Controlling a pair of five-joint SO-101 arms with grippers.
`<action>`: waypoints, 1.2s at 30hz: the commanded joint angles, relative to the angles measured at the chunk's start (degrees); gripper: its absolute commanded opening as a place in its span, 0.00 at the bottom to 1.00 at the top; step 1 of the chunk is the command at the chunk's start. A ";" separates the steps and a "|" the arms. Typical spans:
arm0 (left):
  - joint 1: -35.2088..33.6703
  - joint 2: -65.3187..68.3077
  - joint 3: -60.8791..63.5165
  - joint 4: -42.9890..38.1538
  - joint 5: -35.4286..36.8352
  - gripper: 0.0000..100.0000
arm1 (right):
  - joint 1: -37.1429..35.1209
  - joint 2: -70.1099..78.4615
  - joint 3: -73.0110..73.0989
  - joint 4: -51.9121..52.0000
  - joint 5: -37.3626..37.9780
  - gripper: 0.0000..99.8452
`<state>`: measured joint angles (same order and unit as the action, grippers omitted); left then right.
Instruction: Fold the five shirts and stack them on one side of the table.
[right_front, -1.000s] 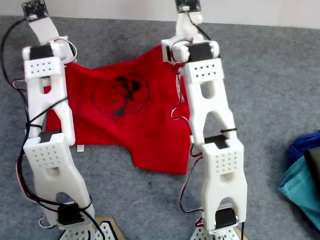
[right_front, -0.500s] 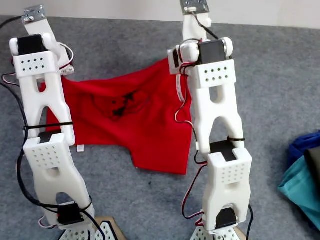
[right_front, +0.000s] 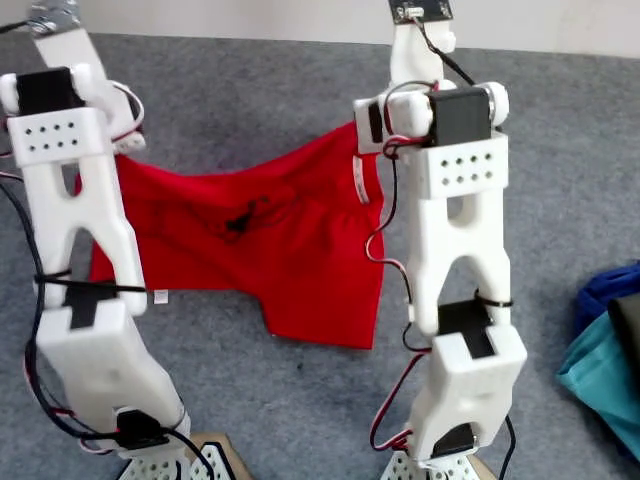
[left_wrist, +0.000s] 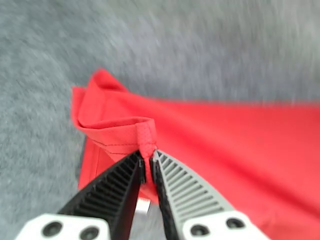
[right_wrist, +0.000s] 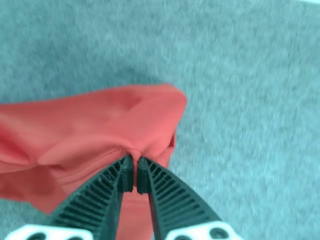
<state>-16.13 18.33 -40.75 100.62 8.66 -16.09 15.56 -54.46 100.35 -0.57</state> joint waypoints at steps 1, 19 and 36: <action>2.15 -9.89 13.85 -0.26 -2.73 0.01 | -0.75 -6.99 6.55 0.57 0.62 0.01; -8.48 -21.58 57.19 -31.74 -2.99 0.01 | -1.45 -22.46 45.93 -8.66 1.05 0.01; -12.09 -22.02 62.99 -32.79 -6.59 0.01 | -7.25 -56.84 104.13 -35.56 2.46 0.01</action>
<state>-27.12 -0.57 21.49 68.44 2.59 -21.80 -36.04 44.26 68.35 1.19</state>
